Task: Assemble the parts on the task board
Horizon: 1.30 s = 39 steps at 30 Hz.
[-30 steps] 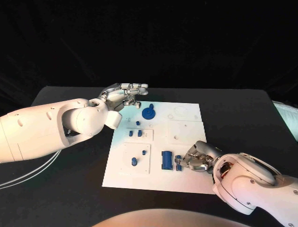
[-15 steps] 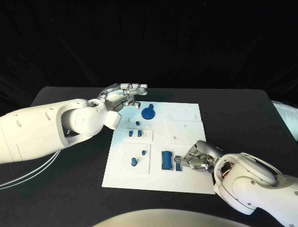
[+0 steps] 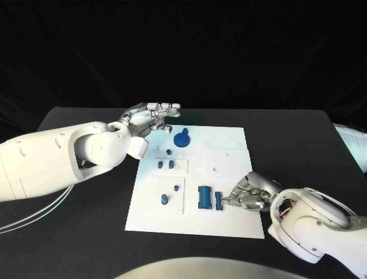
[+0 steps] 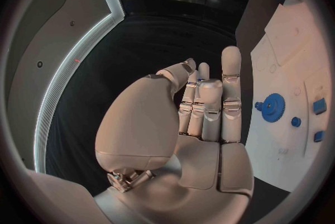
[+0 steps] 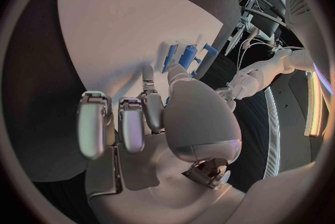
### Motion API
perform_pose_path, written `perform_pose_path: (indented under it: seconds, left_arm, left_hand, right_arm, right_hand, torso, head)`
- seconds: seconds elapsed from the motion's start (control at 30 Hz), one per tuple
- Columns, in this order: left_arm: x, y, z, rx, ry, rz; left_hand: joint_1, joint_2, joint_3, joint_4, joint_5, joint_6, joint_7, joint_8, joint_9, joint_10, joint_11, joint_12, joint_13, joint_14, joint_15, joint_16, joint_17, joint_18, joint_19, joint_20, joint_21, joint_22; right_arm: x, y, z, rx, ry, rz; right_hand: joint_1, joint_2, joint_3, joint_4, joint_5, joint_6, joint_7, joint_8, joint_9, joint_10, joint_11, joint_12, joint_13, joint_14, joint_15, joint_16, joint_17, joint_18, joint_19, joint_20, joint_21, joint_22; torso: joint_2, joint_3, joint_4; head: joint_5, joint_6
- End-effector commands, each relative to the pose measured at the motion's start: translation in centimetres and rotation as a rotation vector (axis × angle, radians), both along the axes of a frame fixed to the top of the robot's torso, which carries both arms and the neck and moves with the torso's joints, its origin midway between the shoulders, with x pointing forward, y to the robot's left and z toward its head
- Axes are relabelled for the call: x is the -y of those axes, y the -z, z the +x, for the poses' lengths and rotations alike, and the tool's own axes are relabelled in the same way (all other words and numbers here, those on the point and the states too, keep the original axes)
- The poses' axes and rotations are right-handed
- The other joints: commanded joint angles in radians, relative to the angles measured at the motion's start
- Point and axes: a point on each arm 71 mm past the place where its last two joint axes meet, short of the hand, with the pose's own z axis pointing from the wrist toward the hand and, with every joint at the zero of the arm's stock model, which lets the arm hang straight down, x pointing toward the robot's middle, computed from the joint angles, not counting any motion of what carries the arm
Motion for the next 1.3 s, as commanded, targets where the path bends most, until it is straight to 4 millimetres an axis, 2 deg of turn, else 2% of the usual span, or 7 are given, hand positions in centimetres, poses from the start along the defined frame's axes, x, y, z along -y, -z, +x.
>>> perform_pose_path:
  seconds: [0.03,0.33,0.57,0.87,1.1,1.13,1.3]
  left_arm:
    - [0.0,-0.1,0.1,0.013,0.009,-0.008]
    - [-0.9,0.8,1.2,0.020,-0.041,0.008]
    - [-1.4,2.4,2.3,0.004,-0.100,0.012]
    - [-1.8,4.4,4.1,0.012,-0.204,0.012]
    - [-1.8,5.1,4.9,0.023,-0.244,0.018]
    - [-1.6,5.3,4.7,-0.010,-0.205,0.038]
    - [-1.2,5.3,4.3,-0.001,-0.217,0.053]
  left_hand:
    - [-0.007,0.007,-0.007,-0.001,0.000,-0.006,0.002,-0.003,0.000,-0.009,-0.001,0.007,0.001,-0.009,0.001,-0.007,-0.003,0.016,-0.007,0.000,-0.005,-0.002]
    - [-0.012,0.008,-0.015,-0.003,0.001,-0.007,0.002,0.000,0.000,-0.022,0.001,0.017,-0.002,-0.145,0.006,-0.150,-0.218,0.018,-0.067,0.005,-0.062,-0.034]
    - [-0.027,0.009,-0.032,0.009,0.000,-0.011,0.012,-0.001,-0.001,-0.045,0.022,-0.014,-0.031,-0.307,0.043,-0.438,-0.372,0.012,-0.262,0.034,-0.224,-0.129]
    - [-0.031,0.008,-0.028,0.028,0.001,-0.010,0.012,-0.020,-0.001,-0.027,0.045,-0.119,-0.055,-0.339,0.107,-0.807,-0.548,0.010,-0.453,0.115,-0.450,-0.320]
    - [-0.022,0.010,-0.031,0.032,0.001,0.004,0.014,-0.039,-0.001,0.008,0.047,-0.186,-0.054,-0.292,0.117,-0.932,-0.613,0.023,-0.429,0.136,-0.507,-0.426]
    - [-0.435,0.049,-0.167,0.001,-0.072,-0.314,-0.040,-0.119,-0.068,-0.334,0.004,-0.218,-0.116,-0.602,0.080,-0.998,-0.656,-0.037,-0.685,0.063,-0.540,-0.559]
    - [-0.599,0.064,-0.219,0.001,-0.072,-0.433,-0.062,-0.119,-0.068,-0.464,-0.012,-0.298,-0.116,-0.721,0.065,-1.028,-0.675,-0.050,-0.778,0.034,-0.625,-0.615]
  right_arm:
    - [0.3,-0.8,1.0,0.030,-0.009,0.244]
    - [4.2,-3.0,6.6,0.067,0.150,0.670]
    - [6.2,-3.3,11.1,0.129,0.277,0.841]
    - [7.1,-2.8,15.3,0.194,0.318,0.958]
    - [7.0,-2.6,16.5,0.215,0.303,0.973]
    - [7.3,-2.3,16.3,0.209,0.353,0.899]
    - [6.7,-2.5,15.8,0.221,0.363,0.916]
  right_hand:
    - [0.026,0.008,-0.004,-0.009,0.013,-0.026,0.014,-0.018,-0.008,-0.013,0.013,-0.051,0.056,0.084,0.013,-0.010,0.168,0.007,0.001,0.014,-0.016,-0.006]
    - [0.133,0.043,0.003,-0.078,0.009,-0.068,0.041,-0.061,-0.045,-0.178,0.035,-0.432,-0.169,0.021,0.033,-0.203,-0.060,0.062,-0.112,0.039,-0.230,-0.271]
    - [0.224,0.067,0.065,-0.123,-0.073,-0.117,0.081,-0.088,-0.087,-0.378,0.076,-0.891,-0.528,-0.206,0.070,-0.837,-0.615,0.130,-0.339,0.071,-0.713,-0.750]
    - [0.239,0.028,0.197,-0.123,-0.119,-0.139,0.103,-0.088,-0.172,-0.358,0.143,-1.180,-0.993,-0.372,0.166,-1.317,-0.942,0.137,-0.477,0.170,-1.102,-1.019]
    - [0.201,0.009,0.251,-0.147,-0.118,-0.114,0.105,-0.086,-0.225,-0.315,0.136,-1.184,-1.189,-0.264,0.161,-1.414,-1.074,0.132,-0.366,0.167,-1.199,-1.116]
    - [-0.228,0.055,0.174,-0.195,-0.152,-0.418,0.052,-0.150,-0.266,-0.665,0.098,-1.250,-1.222,-0.633,0.084,-1.443,-1.142,0.067,-0.703,0.114,-1.259,-1.172]
    - [-0.401,0.055,0.148,-0.195,-0.169,-0.533,0.031,-0.150,-0.283,-0.799,0.084,-1.250,-1.240,-0.771,0.084,-1.516,-1.172,0.062,-0.829,0.092,-1.285,-1.196]
  torso:
    - [-0.006,-0.0011,-0.0017]
    - [-0.040,-0.0108,-0.0062]
    - [-0.084,-0.0232,-0.0069]
    - [-0.115,-0.0205,-0.0004]
    - [-0.120,-0.0174,0.0013]
    - [-0.115,-0.0195,-0.0004]
    - [-0.120,-0.0135,0.0177]
  head:
    - [-0.001,0.006]
    - [-0.011,0.030]
    - [-0.019,0.059]
    - [-0.029,0.113]
    - [-0.034,0.153]
    - [-0.032,0.138]
    - [-0.048,0.153]
